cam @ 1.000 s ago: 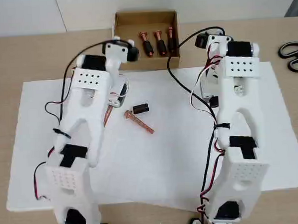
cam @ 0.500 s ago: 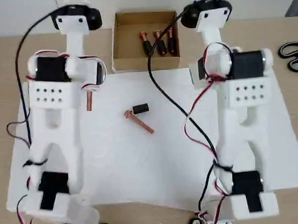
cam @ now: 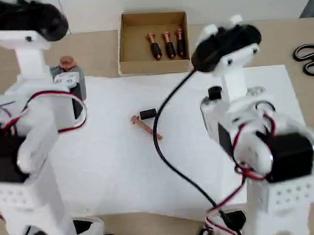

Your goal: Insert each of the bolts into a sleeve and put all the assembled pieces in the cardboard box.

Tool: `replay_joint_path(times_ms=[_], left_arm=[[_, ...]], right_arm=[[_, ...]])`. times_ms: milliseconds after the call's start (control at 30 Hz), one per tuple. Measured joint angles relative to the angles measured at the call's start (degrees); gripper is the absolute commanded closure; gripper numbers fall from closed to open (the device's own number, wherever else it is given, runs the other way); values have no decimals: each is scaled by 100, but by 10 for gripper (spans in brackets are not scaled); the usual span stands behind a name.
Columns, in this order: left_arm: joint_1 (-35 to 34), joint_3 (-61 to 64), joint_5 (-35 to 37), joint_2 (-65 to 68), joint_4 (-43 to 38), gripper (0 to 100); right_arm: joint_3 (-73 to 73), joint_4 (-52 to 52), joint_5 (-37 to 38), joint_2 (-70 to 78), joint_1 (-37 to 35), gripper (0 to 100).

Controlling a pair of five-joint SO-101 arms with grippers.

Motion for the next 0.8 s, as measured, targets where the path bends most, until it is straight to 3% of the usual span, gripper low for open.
replay_joint_path(times_ms=[433,633,800], left_arm=[[0,273,0,-1204,0,994],[-18,1134,0,-1952,-26,994],[-26,2365,132,-2497,-668,994]], right_arm=[[1978,-264,0,-1538,9,992],[2901,-1204,-642,-2374,-9,992],[3991,-2180,-730,-3086,-9,992]])
